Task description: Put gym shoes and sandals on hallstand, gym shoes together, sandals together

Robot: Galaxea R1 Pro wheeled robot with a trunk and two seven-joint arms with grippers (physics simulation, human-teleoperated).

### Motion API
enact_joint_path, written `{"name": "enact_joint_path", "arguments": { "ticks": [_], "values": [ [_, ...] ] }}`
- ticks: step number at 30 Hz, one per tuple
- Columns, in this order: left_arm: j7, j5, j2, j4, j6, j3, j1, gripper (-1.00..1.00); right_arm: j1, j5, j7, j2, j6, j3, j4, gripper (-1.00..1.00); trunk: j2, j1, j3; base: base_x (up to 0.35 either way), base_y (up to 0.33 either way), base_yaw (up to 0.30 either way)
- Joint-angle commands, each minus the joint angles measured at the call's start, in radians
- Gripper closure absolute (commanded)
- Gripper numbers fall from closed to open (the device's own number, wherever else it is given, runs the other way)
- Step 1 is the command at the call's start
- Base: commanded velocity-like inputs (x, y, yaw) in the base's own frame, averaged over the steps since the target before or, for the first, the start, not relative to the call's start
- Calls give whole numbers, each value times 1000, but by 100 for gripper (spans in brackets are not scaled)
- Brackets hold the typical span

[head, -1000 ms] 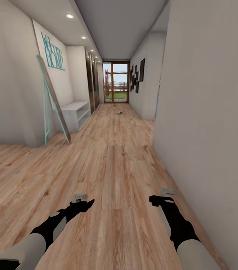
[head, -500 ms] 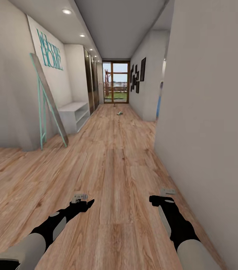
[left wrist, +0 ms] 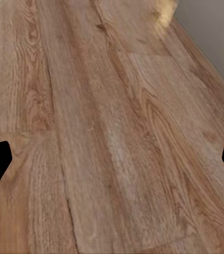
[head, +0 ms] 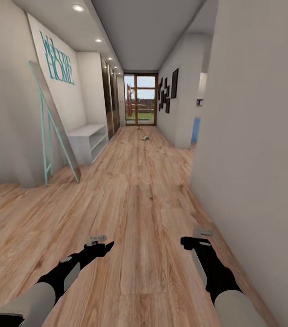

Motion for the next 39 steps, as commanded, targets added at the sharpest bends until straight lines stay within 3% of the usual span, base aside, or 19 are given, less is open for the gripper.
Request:
{"name": "enact_joint_path", "arguments": {
  "ticks": [1,39],
  "values": [
    [-1,8,0,1,-4,-7,-1,-100,0,6,0,1,6,-2,-2,-100,0,0,-1,347,83,0],
    [-1,8,3,1,-4,-5,-1,-100,0,6,-1,1,6,-3,-3,-100,0,0,-1,334,125,0]
  ]
}}
